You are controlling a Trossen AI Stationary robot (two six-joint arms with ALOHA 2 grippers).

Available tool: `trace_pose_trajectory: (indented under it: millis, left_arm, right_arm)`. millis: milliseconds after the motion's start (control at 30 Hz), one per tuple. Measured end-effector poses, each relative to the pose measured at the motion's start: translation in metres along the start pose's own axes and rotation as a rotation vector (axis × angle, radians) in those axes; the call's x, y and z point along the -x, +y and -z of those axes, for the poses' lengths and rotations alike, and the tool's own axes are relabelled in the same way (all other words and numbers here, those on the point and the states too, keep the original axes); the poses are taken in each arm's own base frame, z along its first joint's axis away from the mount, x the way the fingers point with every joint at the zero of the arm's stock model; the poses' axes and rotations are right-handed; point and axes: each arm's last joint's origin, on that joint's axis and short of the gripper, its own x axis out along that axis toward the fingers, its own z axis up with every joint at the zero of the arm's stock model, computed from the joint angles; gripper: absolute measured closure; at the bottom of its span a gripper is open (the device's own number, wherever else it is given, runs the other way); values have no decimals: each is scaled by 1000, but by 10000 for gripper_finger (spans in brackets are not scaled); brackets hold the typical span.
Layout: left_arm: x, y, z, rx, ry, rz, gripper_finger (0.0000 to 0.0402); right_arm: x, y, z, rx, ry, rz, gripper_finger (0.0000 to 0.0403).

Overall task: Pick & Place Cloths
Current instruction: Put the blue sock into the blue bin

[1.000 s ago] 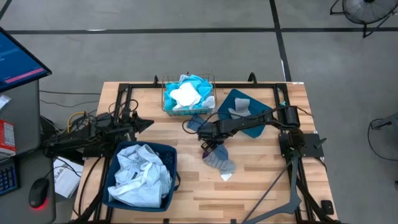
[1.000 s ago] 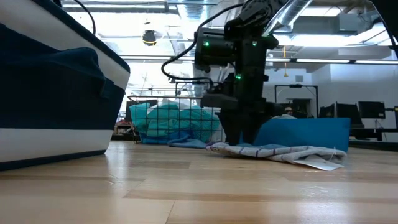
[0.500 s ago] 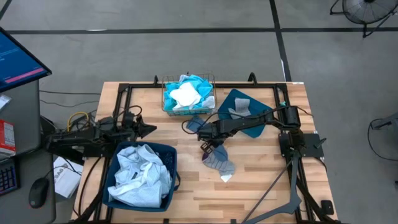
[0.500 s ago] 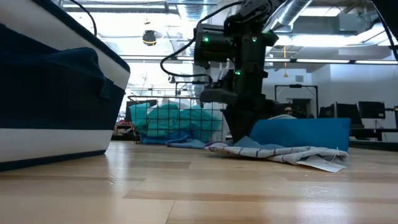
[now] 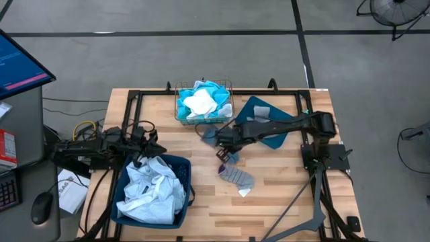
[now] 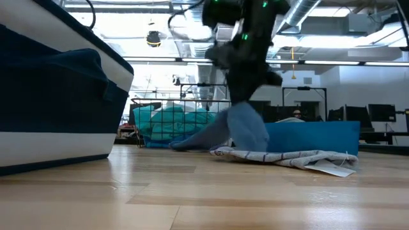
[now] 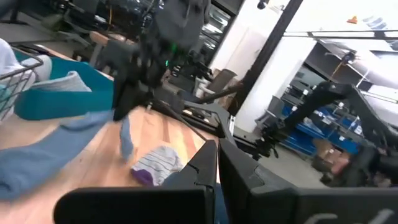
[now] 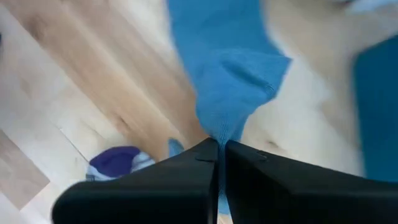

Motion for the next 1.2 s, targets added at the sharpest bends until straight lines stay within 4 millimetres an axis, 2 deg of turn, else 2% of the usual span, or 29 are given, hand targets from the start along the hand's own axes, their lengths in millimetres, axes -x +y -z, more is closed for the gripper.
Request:
trace_pose_trajectory:
  millis: [233, 433, 567, 933, 1067, 1200]
  left_arm:
    - [0, 3, -2, -1, -66, -109, 401]
    - [0, 4, -4, 1, -103, -157, 401]
    - [0, 4, -4, 2, -106, -156, 401]
    - [0, 4, -4, 3, -109, -154, 401]
    - [0, 4, -5, 2, -113, -152, 401]
    - [0, 3, -5, 2, -114, -151, 401]
  right_arm:
    - [69, -40, -2, -55, -116, 70, 402]
    - [107, -85, 2, -121, -150, 198, 403]
    - [117, -112, 0, -166, -151, 300, 403]
    - [154, -167, -3, -290, -290, 403, 403]
    - [156, -180, -5, -333, -293, 418, 403]
    - [147, -184, -10, -324, -258, 435, 403]
